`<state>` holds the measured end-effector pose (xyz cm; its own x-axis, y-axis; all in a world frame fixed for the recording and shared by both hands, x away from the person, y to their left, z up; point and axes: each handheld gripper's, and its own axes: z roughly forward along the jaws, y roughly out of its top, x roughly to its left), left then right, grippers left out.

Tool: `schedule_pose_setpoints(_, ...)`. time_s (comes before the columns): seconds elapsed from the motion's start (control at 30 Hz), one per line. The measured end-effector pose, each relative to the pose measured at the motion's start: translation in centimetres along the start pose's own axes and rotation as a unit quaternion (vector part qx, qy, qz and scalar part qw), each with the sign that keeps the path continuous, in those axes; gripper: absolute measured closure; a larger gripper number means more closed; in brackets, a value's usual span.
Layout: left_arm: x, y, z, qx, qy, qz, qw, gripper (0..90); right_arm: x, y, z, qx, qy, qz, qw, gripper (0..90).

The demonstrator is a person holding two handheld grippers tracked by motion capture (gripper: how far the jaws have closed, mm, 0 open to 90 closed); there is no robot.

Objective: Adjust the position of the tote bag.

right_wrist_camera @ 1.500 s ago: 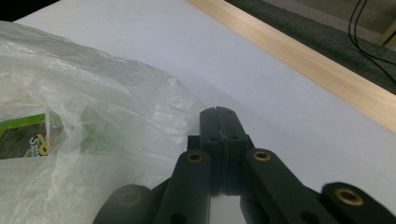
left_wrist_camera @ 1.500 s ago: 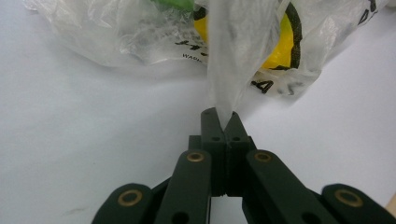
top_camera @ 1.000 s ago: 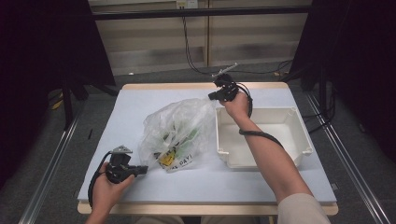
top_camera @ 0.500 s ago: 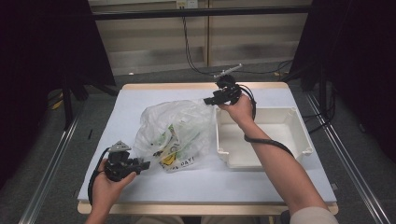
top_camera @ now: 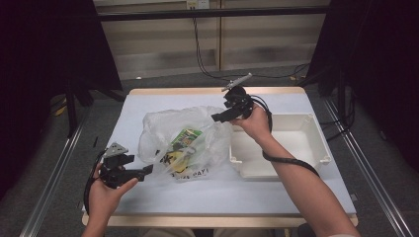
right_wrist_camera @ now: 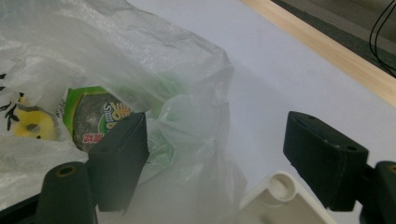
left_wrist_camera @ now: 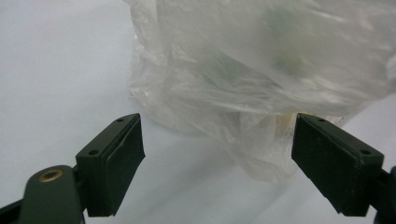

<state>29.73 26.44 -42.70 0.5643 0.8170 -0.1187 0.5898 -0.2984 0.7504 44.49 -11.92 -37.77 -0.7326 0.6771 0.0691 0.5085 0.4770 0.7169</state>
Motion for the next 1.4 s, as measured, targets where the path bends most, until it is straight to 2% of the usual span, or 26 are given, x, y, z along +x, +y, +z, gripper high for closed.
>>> schedule_pose_setpoints(0.17, 0.1, 0.9, 0.2, -0.008, 0.003, 0.007, 0.9999, 17.1, 0.2, -0.2, 0.1, 0.004, 0.008, -0.004, 1.0, 21.9)
schedule_pose_setpoints(0.3, 0.3, 1.3, 0.4, -0.007, 0.004, 0.021, 0.9998, 20.6, 0.5, 0.0, -0.5, -0.002, 0.013, 0.0, 0.9999, 21.2)
schedule_pose_setpoints(0.37, 0.3, 1.4, 0.5, -0.01, 0.005, 0.019, 0.9998, 22.1, 0.6, 0.1, -0.8, -0.004, 0.018, 0.003, 0.9998, 21.0)
schedule_pose_setpoints(0.47, 0.3, 1.7, 0.6, -0.007, 0.009, 0.032, 0.9994, 23.9, 0.7, 0.0, -1.1, -0.002, 0.024, -0.001, 0.9997, 20.9)
schedule_pose_setpoints(0.5, 0.2, 1.8, 0.7, -0.009, 0.004, 0.03, 0.9995, 25.0, 0.9, 0.0, -1.3, 0.0, 0.023, -0.002, 0.9997, 20.9)
schedule_pose_setpoints(0.67, 0.2, 2.0, 0.8, -0.001, 0.003, 0.05, 0.9988, 28.9, 1.2, 0.0, -1.8, -0.006, 0.03, -0.004, 0.9995, 20.2)
schedule_pose_setpoints(0.83, -0.1, 2.1, 1.2, -0.002, -0.002, 0.053, 0.9986, 33.3, 2.0, 0.5, -2.4, -0.015, 0.052, -0.012, 0.9985, 19.7)
schedule_pose_setpoints(0.9, -0.2, 2.2, 1.4, -0.004, -0.005, 0.053, 0.9985, 34.2, 2.3, 0.6, -2.4, -0.011, 0.051, -0.017, 0.9985, 19.7)
schedule_pose_setpoints(0.93, -0.3, 2.3, 1.4, -0.004, -0.007, 0.057, 0.9983, 34.7, 2.6, 0.7, -2.4, -0.014, 0.06, -0.018, 0.9979, 19.3)
schedule_pose_setpoints(1.0, -0.4, 2.5, 1.5, -0.005, -0.008, 0.054, 0.9985, 35.8, 2.8, 0.7, -2.5, -0.017, 0.064, -0.018, 0.9976, 19.0)
schedule_pose_setpoints(1.23, -0.8, 2.8, 1.8, -0.005, -0.016, 0.05, 0.9986, 41.6, 3.3, 0.9, -2.6, -0.019, 0.061, -0.028, 0.9975, 18.8)
schedule_pose_setpoints(1.4, -1.0, 3.0, 1.9, -0.001, -0.026, 0.051, 0.9984, 52.4, 3.8, 1.1, -2.9, -0.019, 0.064, -0.038, 0.9971, 18.8)
